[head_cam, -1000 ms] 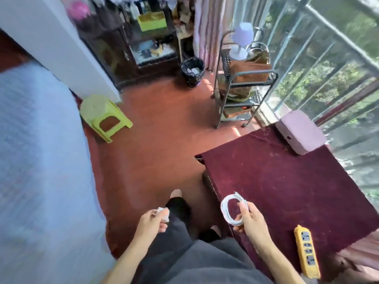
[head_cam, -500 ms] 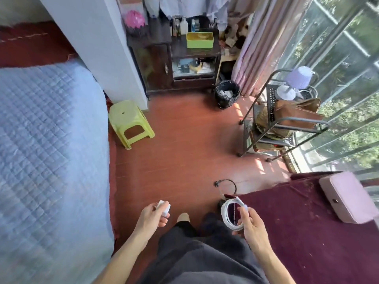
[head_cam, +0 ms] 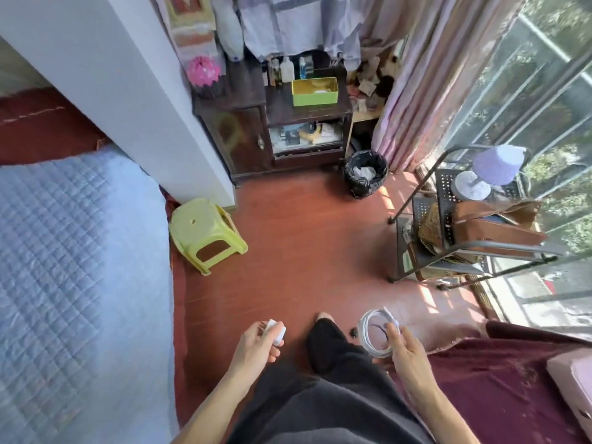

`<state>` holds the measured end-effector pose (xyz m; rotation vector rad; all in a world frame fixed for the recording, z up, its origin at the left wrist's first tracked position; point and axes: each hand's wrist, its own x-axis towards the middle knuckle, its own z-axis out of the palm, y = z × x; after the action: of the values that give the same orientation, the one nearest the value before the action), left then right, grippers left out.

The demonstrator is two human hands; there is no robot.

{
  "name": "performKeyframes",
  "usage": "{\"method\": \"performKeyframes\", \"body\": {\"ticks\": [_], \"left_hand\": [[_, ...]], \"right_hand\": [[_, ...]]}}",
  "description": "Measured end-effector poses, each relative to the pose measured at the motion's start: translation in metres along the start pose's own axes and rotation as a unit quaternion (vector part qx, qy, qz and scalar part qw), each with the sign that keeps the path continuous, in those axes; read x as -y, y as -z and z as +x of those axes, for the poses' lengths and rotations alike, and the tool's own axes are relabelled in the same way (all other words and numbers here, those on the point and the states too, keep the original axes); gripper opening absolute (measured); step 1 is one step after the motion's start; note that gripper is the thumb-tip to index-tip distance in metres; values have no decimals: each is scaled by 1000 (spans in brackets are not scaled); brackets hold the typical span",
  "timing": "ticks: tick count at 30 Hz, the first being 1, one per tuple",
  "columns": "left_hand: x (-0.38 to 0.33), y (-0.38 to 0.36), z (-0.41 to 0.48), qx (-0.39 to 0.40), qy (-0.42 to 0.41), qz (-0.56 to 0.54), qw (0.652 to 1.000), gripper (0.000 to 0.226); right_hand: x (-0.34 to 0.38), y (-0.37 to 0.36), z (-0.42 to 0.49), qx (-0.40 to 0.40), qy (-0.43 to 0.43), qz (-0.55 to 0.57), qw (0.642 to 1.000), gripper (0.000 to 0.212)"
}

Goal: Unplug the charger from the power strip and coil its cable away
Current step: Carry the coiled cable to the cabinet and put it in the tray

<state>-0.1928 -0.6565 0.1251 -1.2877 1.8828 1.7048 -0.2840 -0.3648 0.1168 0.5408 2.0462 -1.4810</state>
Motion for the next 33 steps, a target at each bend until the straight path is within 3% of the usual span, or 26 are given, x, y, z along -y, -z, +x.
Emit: {"method": "performKeyframes", "body": {"ticks": [7,16,20,25,30,33], "left_hand": [[-89,17,54,-31,-32,-32,998,24],[-147,60,165,-36,12,-40,998,24],[-201,86,223,-18,4,-21,1000,38],[-280,100,283,12,-37,0,999,22],[-341,92,338,16,-26,-16,999,41],[-369,76,368,17,-16,-9,1000,38]], "right_hand": [[105,-32,83,41,38,-36,998,29],[192,-94,172,63,13,-41,997,28],[232,-118,210,36,16,-19,999,29],[284,-135,255,-2,31,14,999,28],[333,-142,304,-29,35,31,998,25],[358,-143,342,-34,17,42,998,26]]}}
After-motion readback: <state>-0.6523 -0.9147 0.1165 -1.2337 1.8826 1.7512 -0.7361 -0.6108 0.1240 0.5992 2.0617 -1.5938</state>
